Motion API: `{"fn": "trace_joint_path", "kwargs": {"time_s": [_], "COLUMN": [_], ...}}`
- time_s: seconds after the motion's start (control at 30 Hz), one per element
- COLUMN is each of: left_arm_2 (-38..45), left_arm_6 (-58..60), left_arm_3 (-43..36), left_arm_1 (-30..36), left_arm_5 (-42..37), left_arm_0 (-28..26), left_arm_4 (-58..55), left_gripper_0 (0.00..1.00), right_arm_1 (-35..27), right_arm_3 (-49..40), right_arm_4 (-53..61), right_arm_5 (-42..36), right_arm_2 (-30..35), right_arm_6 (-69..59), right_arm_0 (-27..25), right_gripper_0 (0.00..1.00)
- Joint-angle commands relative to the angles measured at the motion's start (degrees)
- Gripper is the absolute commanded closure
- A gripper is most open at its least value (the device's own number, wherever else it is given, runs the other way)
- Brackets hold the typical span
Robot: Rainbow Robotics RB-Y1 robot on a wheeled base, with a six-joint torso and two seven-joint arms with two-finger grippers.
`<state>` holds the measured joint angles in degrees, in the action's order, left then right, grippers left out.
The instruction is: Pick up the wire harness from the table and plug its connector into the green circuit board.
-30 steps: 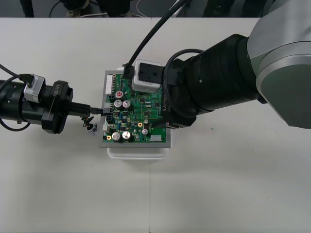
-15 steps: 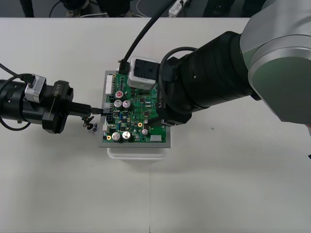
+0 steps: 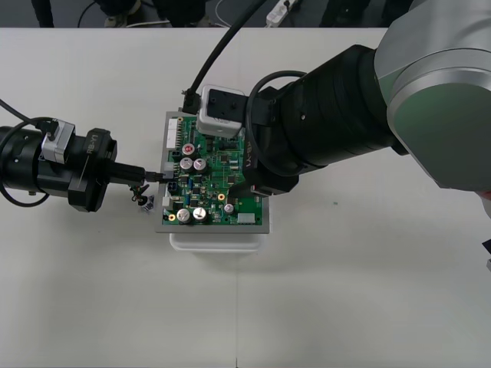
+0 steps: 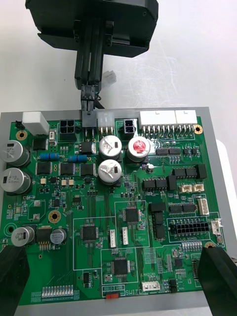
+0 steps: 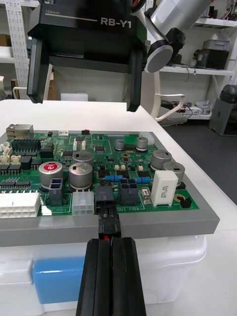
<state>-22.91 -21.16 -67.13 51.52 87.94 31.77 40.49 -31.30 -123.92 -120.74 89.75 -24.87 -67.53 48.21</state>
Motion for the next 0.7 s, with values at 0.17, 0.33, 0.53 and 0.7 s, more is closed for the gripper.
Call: {"fn": "trace_joint_path", "kwargs": {"time_s": [0.17,0.33,0.53,0.7], "left_arm_2": [-0.12,-0.12,-0.12,-0.12], "left_arm_6": [0.95,1.21,1.38,1.82], "left_arm_3": [-0.37,-0.37,-0.37,-0.37], "left_arm_1": [-1.24,-1.42,-1.42,-1.42], "left_arm_5": [2.06,2.06,2.06,2.06], "left_arm_0": [3.04,3.12,3.12,3.12], "left_arm_4": [0.11,-0.15,-0.32,-0.50], "left_gripper_0": [1.00,1.00,1.00,1.00], "right_arm_1": [0.80,0.80,0.54,0.54], "right_arm_3": [-0.36,-0.36,-0.36,-0.27], "right_arm_4": [-1.52,-2.13,-2.31,-2.04], "right_arm_5": [0.25,0.25,0.25,0.25], "right_arm_2": [-0.88,-0.88,-0.88,-0.88], "right_arm_6": [1.62,1.62,1.70,1.62], "right_arm_0": [2.67,2.67,2.67,2.67], "right_gripper_0": [0.00,0.00,0.00,0.00]}}
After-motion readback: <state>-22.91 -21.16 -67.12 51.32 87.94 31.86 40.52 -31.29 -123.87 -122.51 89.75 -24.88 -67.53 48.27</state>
